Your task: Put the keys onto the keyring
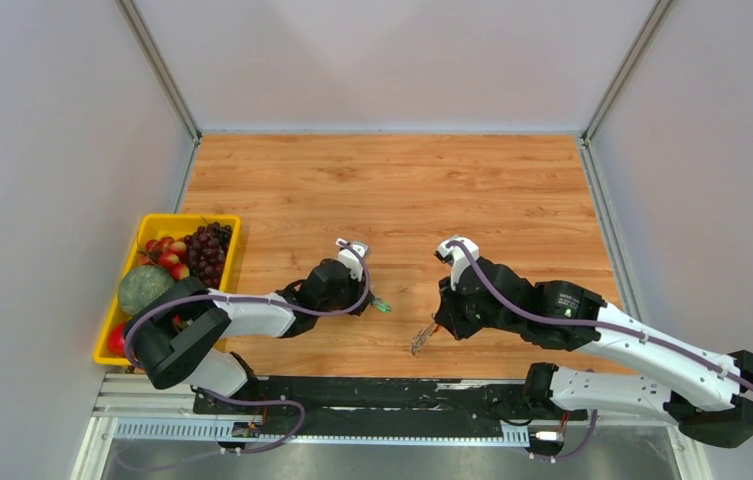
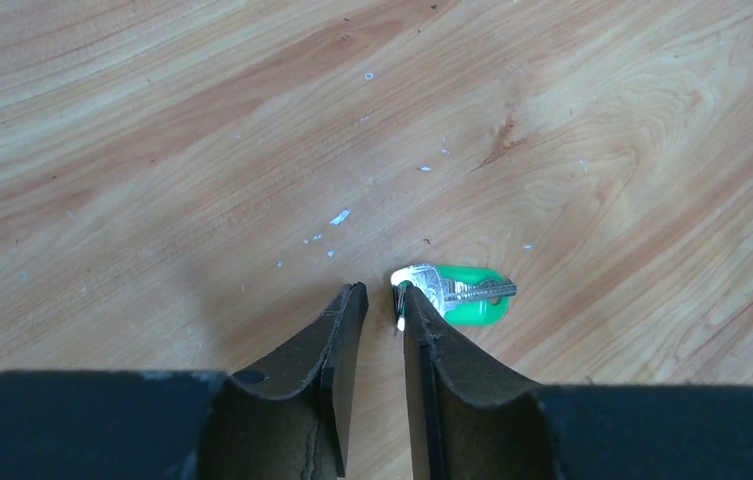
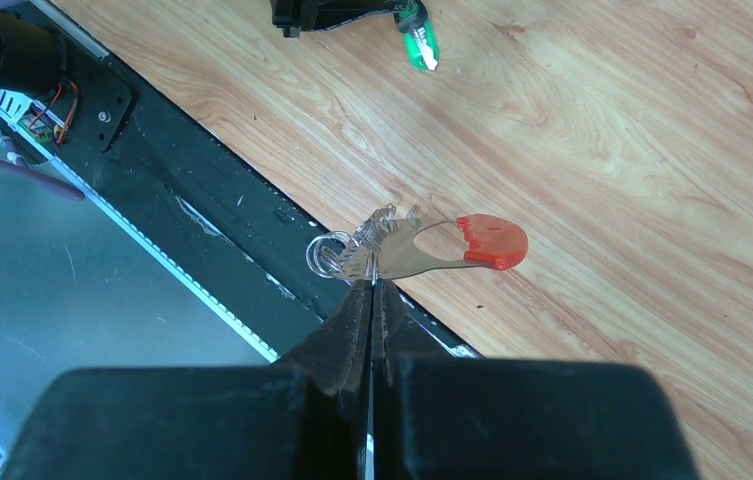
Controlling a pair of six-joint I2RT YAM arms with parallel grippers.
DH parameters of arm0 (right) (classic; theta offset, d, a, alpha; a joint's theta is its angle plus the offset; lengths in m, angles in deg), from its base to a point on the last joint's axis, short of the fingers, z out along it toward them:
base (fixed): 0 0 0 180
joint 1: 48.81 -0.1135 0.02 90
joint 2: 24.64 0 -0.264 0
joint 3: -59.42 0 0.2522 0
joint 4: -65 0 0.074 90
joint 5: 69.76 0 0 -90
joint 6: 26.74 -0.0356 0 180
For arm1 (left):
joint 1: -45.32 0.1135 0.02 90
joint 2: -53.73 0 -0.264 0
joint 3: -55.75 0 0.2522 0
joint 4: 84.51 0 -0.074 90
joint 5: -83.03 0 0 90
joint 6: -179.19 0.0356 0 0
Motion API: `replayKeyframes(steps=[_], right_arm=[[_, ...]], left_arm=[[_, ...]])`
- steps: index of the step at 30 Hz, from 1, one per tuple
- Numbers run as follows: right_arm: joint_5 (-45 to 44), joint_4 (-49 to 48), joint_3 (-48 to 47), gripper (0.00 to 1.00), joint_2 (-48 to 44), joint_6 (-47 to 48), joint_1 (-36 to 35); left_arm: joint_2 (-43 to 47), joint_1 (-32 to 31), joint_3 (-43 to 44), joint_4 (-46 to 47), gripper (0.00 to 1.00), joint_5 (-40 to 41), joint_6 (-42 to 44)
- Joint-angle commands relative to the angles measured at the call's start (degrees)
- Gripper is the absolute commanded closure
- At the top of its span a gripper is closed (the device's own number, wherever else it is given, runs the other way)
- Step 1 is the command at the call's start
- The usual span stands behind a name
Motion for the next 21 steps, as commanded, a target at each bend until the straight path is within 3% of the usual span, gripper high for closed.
replayKeyframes(steps=[1,8,21], right_arm=[[-0.6,-2.8,0.2,1.00,-1.4,0.5,-0.3],[-0.3,-2.9,0.7,1.00,-2.5,0.2,-0.3],[0.3,-2.8,0.6,1.00,-2.9,0.2,-0.3]], left_arm=[[4.5,-0.1,-1.2,2.2,0.68,0.0,-0.6],[8.7,-0.1,-1.3,-0.4,0.67,-0.3,0.0],[6.5,-0.1,-2.2,0.0,0.71,-0.7,0.6]])
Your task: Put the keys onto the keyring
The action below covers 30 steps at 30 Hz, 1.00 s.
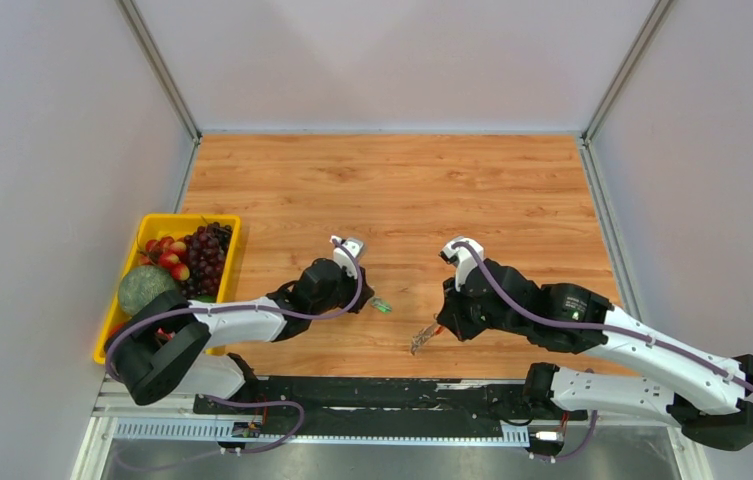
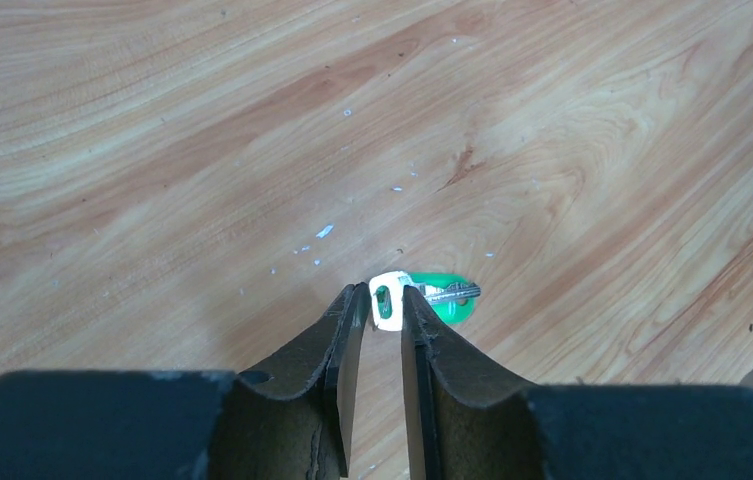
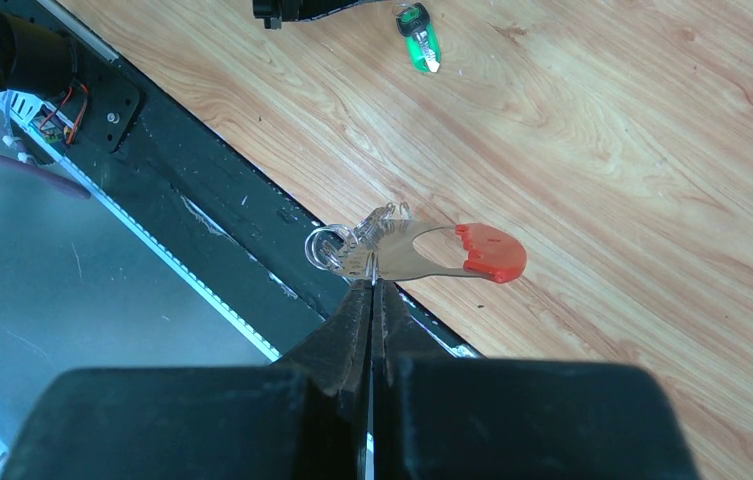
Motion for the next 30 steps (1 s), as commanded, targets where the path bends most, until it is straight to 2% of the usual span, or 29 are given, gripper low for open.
replayKeyframes(steps=[1,30], right_arm=[[0.3,-2.7,-0.2,1.00,-0.8,0.3,-0.3],[0.1,-2.8,0.1,1.00,-0.5,0.2,-0.3]], left_arm=[[-1.1,-0.1,-0.8,0.7,0.71,-0.5,0.4],[-6.7,-0.2,0.3,3.6,0.73,-2.4,0.8]])
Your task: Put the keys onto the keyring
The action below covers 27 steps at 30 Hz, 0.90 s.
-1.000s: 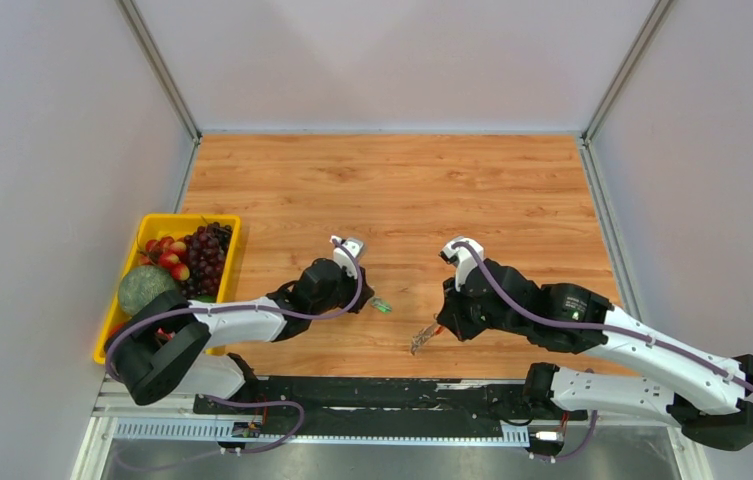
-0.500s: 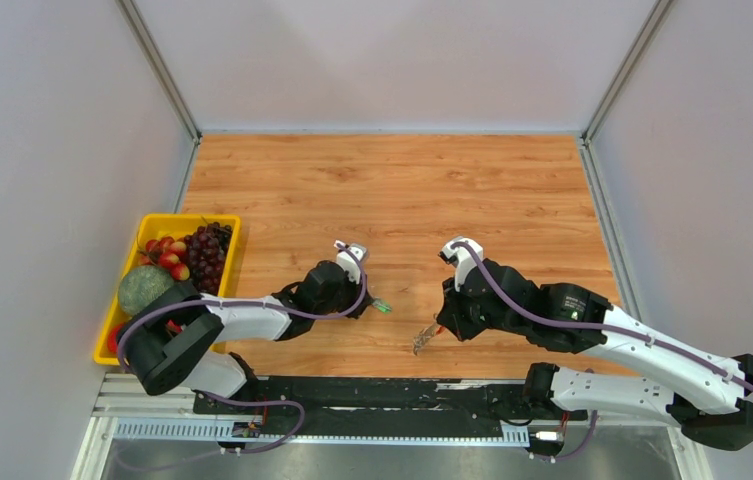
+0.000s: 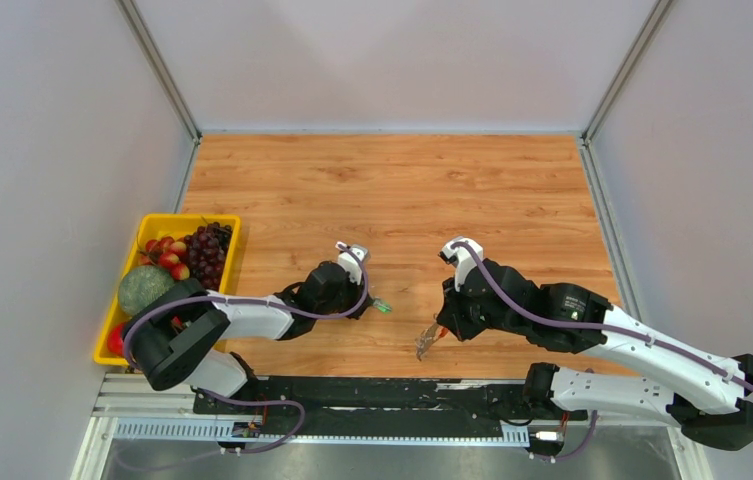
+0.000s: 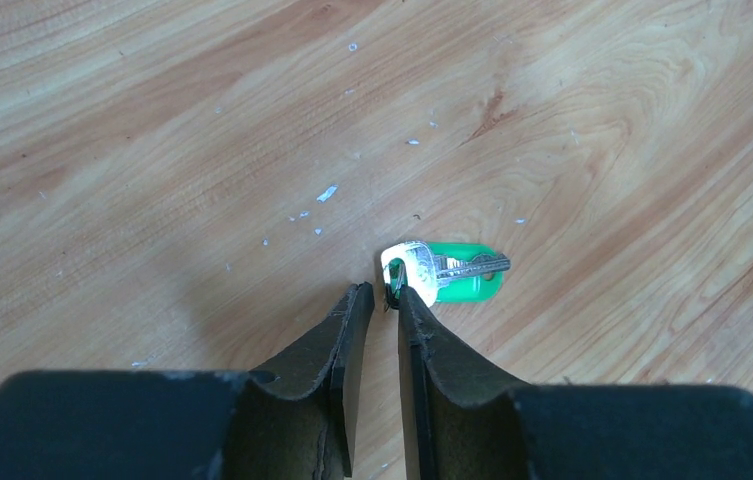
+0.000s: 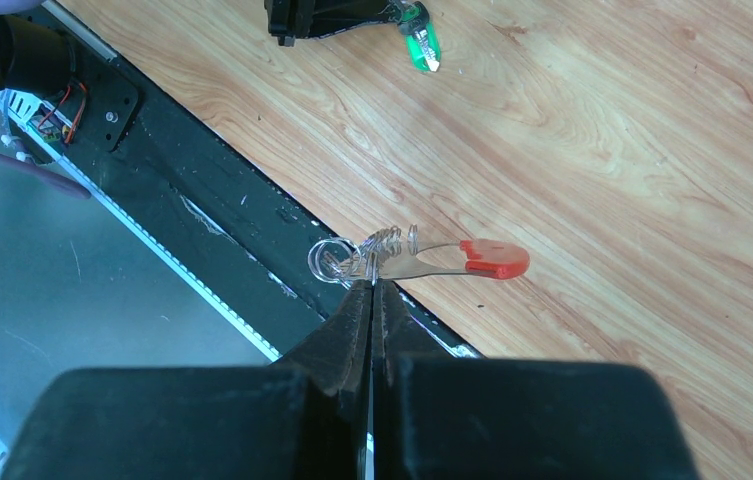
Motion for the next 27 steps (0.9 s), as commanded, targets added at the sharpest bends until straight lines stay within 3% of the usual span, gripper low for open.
replayKeyframes(steps=[1,7,12,18,27], right_arm=[[0.1,-2.8,0.2,1.00,-0.7,0.1,-0.4],[0.1,-2.9,0.4,1.00,-1.1,-0.1,-0.3],[0.1,-3.0,0.7,1.00,-1.2,-0.2,-0.3],[0.2,-3.4,0.6,1.00,-0.7,0.7,-0.3],[2.4,-5.5,0.4,1.00,0.2,4.2,-0.3]], left_arm=[[-1.3,-0.2,0.9,2.8,0.73,-0.5,0.6],[-1.9,-0.2,1.1,3.6,0.80,0.2,0.6],[-1.6,-0.3,0.8,4.1,0.99,0.1,0.8],[3.8,-1.5,-0.3,3.3,1.00,0.8,2.6],[23.1,-3.5,-0.3,-4.3,1.00,-4.5,7.7]])
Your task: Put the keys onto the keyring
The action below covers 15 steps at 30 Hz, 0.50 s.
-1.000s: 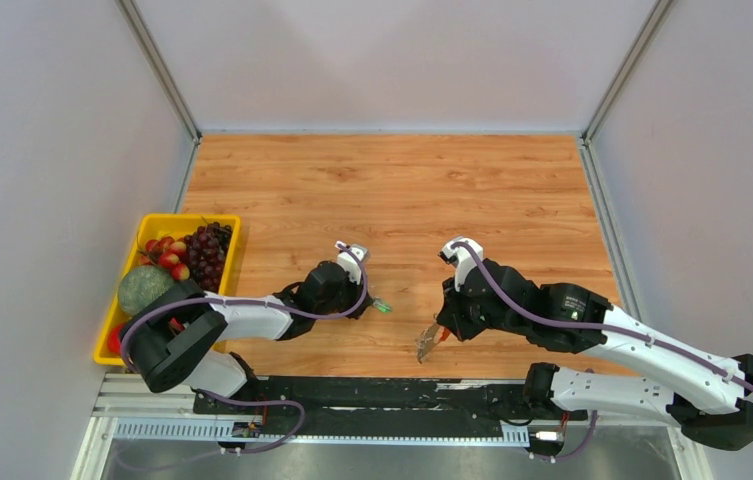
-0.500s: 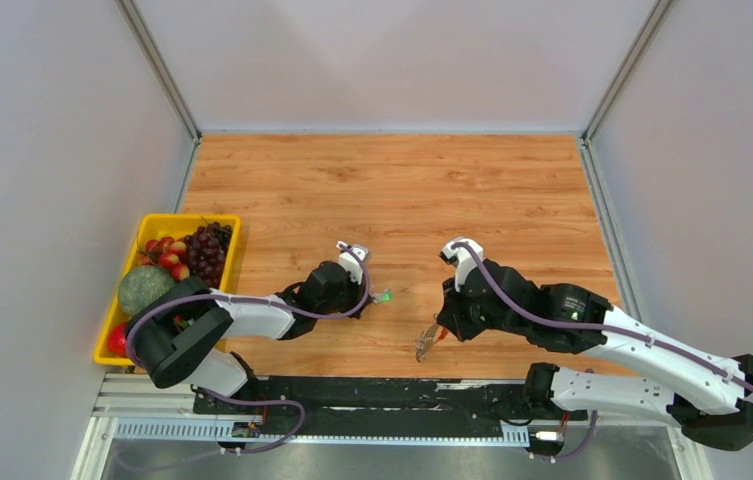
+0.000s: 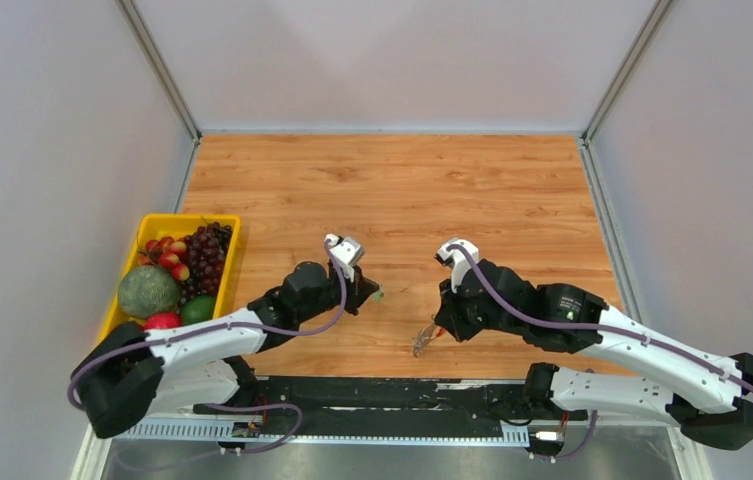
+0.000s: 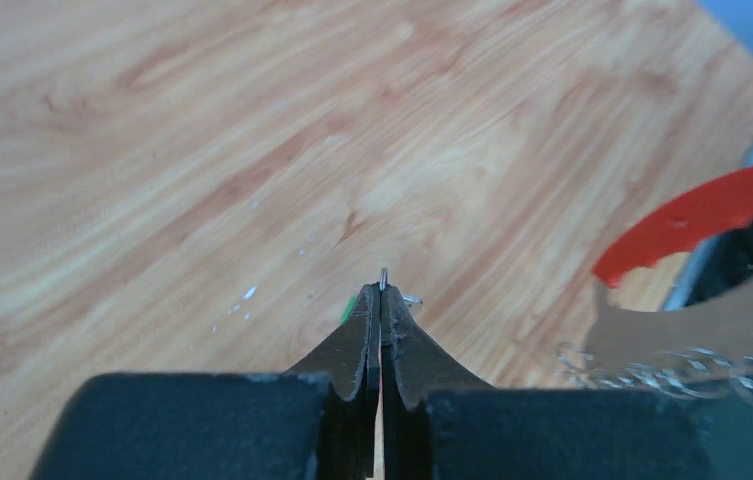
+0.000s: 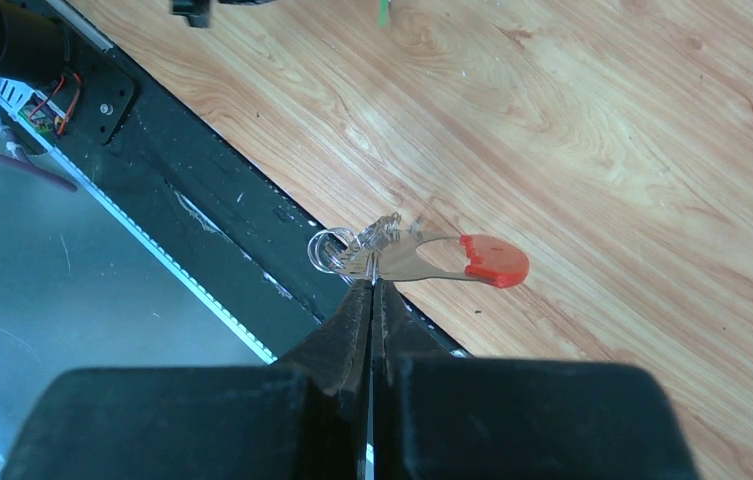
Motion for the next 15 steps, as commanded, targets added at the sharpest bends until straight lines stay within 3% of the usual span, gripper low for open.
replayKeyframes(steps=[1,7,15], right_arm=[[2.6,-4.9,-0.6,1.00,0.1,3.4,-0.3],[6.4,-7.9,-1.8,1.00,1.3,6.9,-0.3],[12.7,-12.0,-2.9,1.00,1.6,12.8,-0.3]], left_arm=[[10.7,-0.8,0.1,-3.6,1.00,-5.1,4.2],[20.5,-0.8,1.5,-8.3,1.00,-13.8,5.7],[24.3,-0.8,5.3,-9.4,1.00,-25.8,4.0]])
